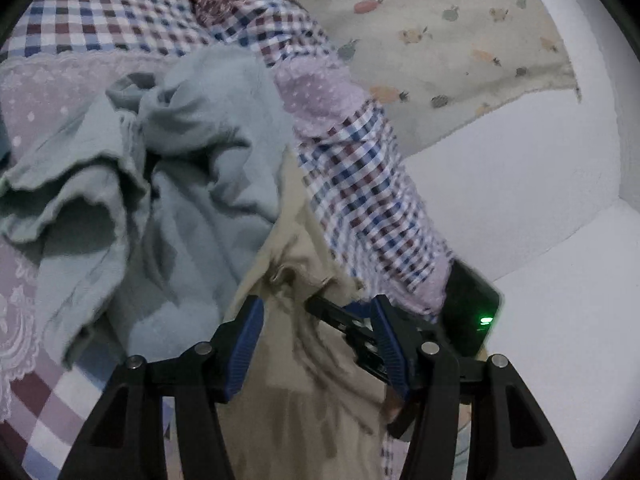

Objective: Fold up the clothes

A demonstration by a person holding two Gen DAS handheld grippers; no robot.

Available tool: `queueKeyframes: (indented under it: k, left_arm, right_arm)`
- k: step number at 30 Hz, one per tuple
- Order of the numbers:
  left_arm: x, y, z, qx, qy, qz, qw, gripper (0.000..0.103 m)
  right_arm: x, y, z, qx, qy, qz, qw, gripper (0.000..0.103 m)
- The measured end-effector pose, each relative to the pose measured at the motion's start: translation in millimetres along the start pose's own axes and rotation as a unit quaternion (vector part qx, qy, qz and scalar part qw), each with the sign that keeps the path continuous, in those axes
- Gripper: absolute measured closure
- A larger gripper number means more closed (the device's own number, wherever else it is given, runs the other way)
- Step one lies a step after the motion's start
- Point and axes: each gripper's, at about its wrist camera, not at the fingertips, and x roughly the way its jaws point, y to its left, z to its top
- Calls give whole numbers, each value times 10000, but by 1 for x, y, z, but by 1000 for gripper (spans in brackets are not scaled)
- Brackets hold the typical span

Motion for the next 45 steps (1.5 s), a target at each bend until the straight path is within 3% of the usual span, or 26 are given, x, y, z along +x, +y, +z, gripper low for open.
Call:
queueKeyframes:
  k: [3,8,11,14,18,23,30,32,37,45]
  left_arm:
    - [4,8,3,-175,62,-82,9998,44]
    - [5,14,7,-268,87,-161,9995,44]
    - [2,17,10,-402,35,-271,9988,44]
    - [-2,17,11,-370,9,-288,9989,44]
    - [-5,15,11,-336,21,-314,9989,44]
    - [-10,18,14,-411,-15,-351,9985,44]
    - [-14,20,17,-395,36,-370,9985,44]
    - [-13,22,17,-433,44,-393,9983,44]
    - [-10,25,17,-523,58,-415,9978,44]
    - [-10,21,15,-510,65,-430,9978,44]
  right_arm:
    - [-22,-29,13,514,-307,-360,9976,101]
    - [-69,-77,31,1189,-660,-1652,9768,101]
    - [-91,-83,41,1432,-878,-2291,9588,101]
    - [-99,-72,52,1433,-1069,-2672,9469,101]
    - [-85,-29,68,903,-1124,-2880,9467,101]
    - [-50,16,86,83,-787,-2661,9607,101]
    - [-92,-10,105,-172,-184,-2112,9771,101]
    - [-105,-19,104,-246,49,-2214,9749,101]
    - [-131,-34,99,-114,71,-2345,9720,101]
    - [-98,-43,94,193,409,-2396,9698,101]
